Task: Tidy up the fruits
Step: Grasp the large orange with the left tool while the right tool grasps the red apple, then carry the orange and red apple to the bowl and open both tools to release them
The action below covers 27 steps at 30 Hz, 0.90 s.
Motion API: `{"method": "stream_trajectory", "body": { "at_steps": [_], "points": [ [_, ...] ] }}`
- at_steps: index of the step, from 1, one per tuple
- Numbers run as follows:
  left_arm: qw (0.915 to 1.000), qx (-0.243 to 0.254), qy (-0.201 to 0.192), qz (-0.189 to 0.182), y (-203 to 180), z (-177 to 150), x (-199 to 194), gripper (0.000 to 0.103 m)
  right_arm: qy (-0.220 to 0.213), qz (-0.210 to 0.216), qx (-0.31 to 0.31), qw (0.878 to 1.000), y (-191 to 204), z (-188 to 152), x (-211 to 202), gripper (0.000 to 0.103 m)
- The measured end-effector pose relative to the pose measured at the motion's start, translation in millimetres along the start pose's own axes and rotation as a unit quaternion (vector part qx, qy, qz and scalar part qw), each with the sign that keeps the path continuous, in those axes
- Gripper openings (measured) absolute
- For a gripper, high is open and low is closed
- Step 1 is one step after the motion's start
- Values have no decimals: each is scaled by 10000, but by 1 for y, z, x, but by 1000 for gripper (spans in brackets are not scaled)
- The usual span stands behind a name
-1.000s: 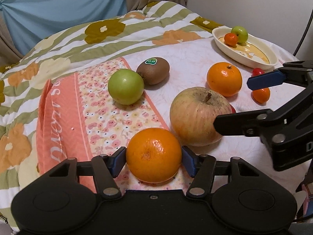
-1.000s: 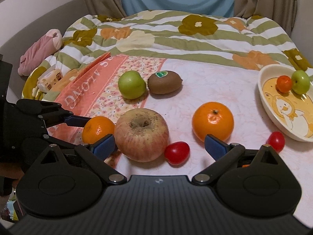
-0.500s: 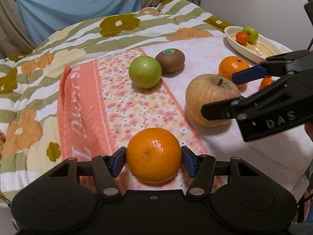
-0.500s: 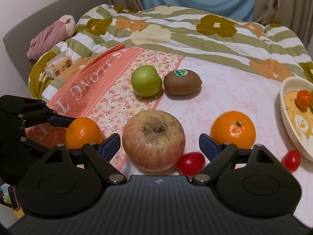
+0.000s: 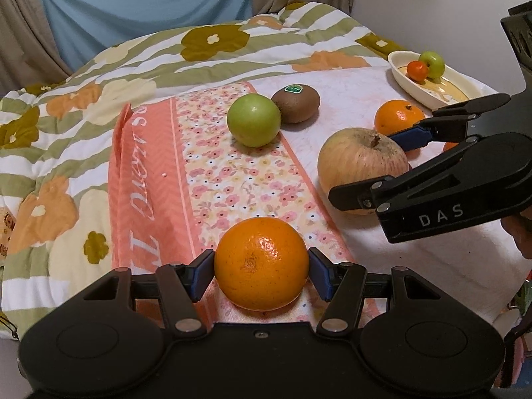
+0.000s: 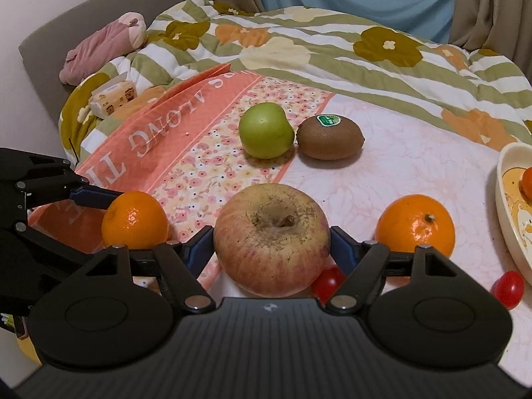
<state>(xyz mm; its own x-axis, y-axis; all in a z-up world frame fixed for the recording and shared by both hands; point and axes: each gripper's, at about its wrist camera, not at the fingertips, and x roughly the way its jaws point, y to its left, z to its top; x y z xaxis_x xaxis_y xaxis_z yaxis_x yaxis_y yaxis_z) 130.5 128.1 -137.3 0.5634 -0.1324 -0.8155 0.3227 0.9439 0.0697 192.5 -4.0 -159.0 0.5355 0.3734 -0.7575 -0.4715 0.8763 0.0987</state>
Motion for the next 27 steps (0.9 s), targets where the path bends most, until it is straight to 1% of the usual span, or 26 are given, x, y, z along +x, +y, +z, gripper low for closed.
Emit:
{"method": "stream_trajectory", "body": {
  "at_steps": [6, 15, 21, 27],
  "points": [
    [9999, -57, -100, 51, -4, 3, -14, 64, -133, 80, 28, 9999, 3, 2, -18, 89],
    [9991, -242, -310, 168, -20, 17, -47, 64, -394, 71, 107, 9991, -5, 14, -66, 89],
    [9972, -486, -514, 235, -40, 34, -71, 64, -553, -55, 261, 9981, -25, 14, -103, 89],
    [9957, -501, -734, 244, -69, 56, -89, 64, -783, -186, 406, 9959, -60, 12, -145, 89]
  ]
}}
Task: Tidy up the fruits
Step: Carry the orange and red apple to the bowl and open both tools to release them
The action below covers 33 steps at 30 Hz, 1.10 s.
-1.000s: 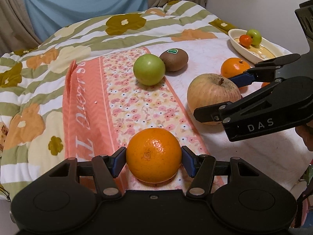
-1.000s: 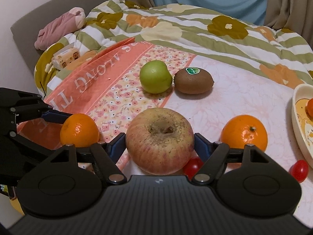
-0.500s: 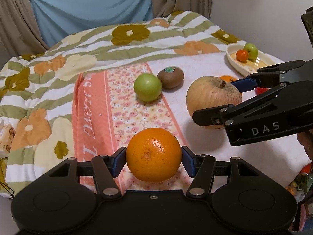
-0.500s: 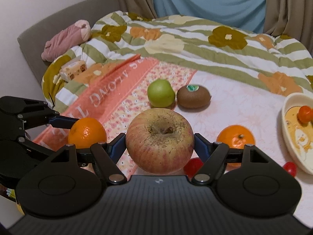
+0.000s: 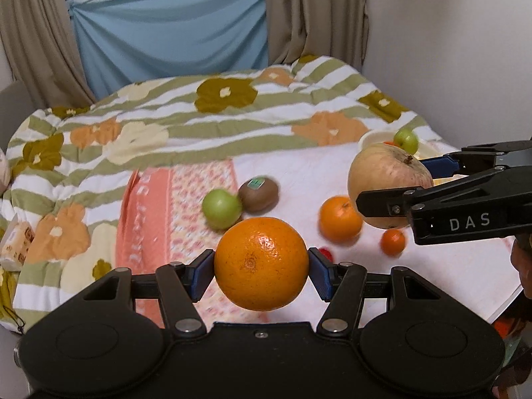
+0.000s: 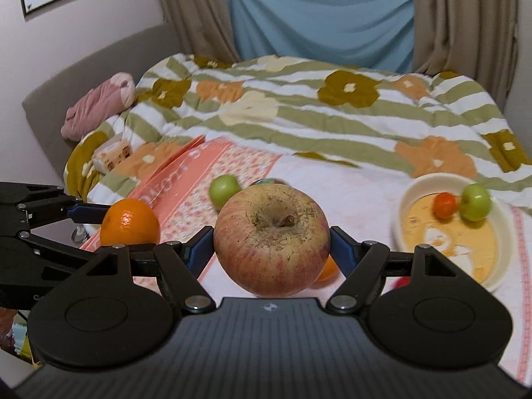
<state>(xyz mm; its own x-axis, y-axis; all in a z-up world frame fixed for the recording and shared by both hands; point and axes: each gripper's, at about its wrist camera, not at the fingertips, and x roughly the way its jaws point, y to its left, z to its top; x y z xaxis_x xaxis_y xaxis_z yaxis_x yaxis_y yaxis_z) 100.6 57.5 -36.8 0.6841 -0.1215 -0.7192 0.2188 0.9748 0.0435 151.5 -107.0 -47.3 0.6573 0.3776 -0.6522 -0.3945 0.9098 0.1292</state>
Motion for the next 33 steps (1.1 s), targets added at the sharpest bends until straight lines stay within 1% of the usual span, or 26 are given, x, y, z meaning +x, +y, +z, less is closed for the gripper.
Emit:
{"method": "stream_trajectory", "body": {
  "at_steps": [5, 8, 16, 20, 26, 33],
  "points": [
    [9998, 47, -167, -33, -34, 19, -4, 64, -179, -145, 83, 9997, -41, 6, -31, 89],
    [9997, 69, -221, -115, -56, 29, -2, 64, -227, -243, 105, 9994, -68, 8, -46, 89],
    [9990, 115, -255, -338, -118, 57, 21, 64, -263, -487, 198, 9983, -151, 6, -69, 89],
    [9988, 118, -227, -422, -148, 69, 41, 64, -239, -550, 224, 9979, -192, 6, -70, 89],
    [9986, 91, -88, -506, -189, 84, 82, 64, -129, -558, 231, 9981, -247, 3, -57, 89],
    [9984, 231, 122, -499, -227, 93, 130, 64, 39, -460, 193, 9987, -289, 3, -30, 89]
  ]
}}
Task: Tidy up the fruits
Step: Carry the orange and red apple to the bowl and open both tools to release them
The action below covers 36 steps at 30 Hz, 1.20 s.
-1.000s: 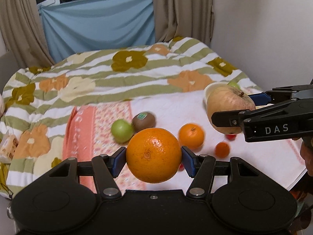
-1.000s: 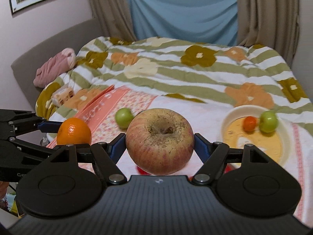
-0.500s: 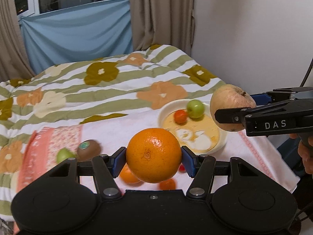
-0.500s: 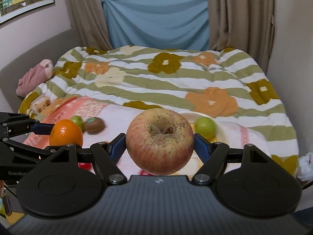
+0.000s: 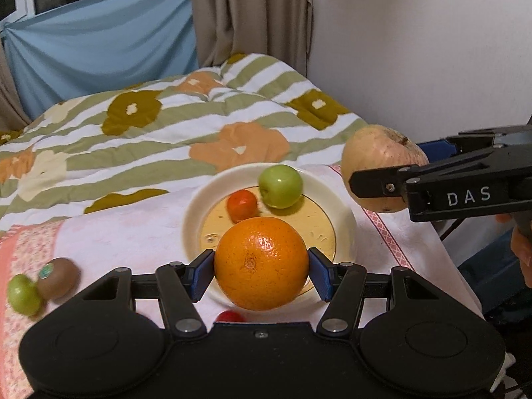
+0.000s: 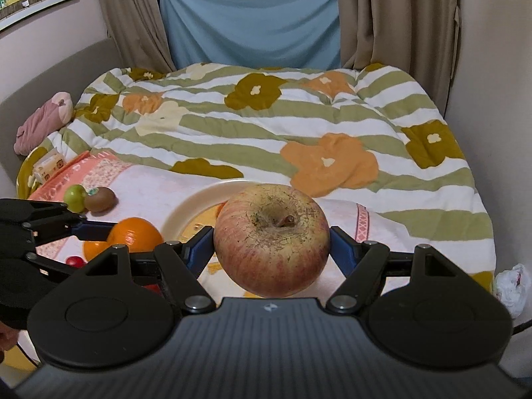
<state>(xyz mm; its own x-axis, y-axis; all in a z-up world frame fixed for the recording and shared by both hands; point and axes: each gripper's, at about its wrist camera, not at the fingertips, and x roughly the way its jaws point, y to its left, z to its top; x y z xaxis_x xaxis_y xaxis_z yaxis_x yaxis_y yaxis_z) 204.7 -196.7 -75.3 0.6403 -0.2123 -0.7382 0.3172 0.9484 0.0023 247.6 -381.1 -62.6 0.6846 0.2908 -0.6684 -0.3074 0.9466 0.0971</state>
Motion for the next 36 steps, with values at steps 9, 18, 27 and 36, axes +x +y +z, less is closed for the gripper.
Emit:
{"method": "stream_trajectory", "body": {
  "at_steps": [9, 18, 27, 36],
  "points": [
    [9987, 255, 435, 11, -24, 2, 56, 64, 178, 182, 55, 9997, -25, -1, 35, 89],
    [9964, 415, 716, 176, -31, 0, 76, 65, 294, 329, 28, 9990, -29, -2, 57, 89],
    [9969, 581, 468, 261, -32, 3, 56, 90, 386, 431, -13, 9983, -22, -1, 65, 89],
    [9978, 342, 479, 319, -20, -6, 38, 96, 474, 512, -101, 9975, -8, -3, 74, 89]
  ]
}}
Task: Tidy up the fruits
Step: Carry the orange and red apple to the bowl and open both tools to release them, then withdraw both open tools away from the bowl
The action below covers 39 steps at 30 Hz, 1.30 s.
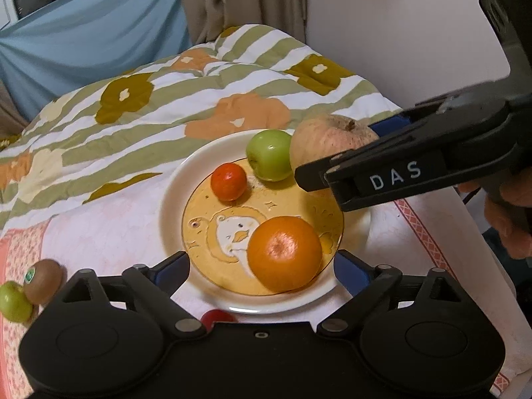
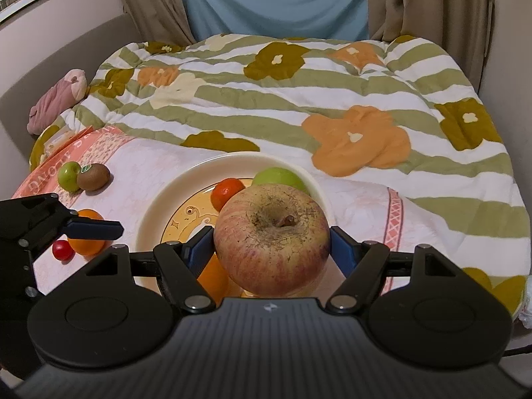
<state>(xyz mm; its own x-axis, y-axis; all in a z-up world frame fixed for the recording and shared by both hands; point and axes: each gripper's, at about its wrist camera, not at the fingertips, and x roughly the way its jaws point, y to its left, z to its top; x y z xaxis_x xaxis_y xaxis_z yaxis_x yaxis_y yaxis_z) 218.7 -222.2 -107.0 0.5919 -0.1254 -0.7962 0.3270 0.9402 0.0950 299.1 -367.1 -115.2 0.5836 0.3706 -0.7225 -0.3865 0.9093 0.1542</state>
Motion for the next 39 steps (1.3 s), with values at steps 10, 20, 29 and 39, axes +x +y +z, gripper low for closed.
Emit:
{"method": "stream_trajectory", "body": {
  "at_steps": [10, 20, 29, 39],
  "points": [
    [9998, -127, 6, 132, 10, -4, -6, 96, 77, 19, 1, 10000, 5, -6, 20, 89],
    [9996, -195, 11, 189, 12, -6, -9, 96, -135, 100, 69, 9998, 3, -11, 24, 103],
    [9995, -209, 14, 217, 12, -10, -16, 96, -142, -128, 17, 9998, 4, -11, 15, 103],
    [9978, -400, -302, 429, 17, -18, -49, 96, -350, -250, -110, 9990, 17, -6, -25, 103]
  ]
}}
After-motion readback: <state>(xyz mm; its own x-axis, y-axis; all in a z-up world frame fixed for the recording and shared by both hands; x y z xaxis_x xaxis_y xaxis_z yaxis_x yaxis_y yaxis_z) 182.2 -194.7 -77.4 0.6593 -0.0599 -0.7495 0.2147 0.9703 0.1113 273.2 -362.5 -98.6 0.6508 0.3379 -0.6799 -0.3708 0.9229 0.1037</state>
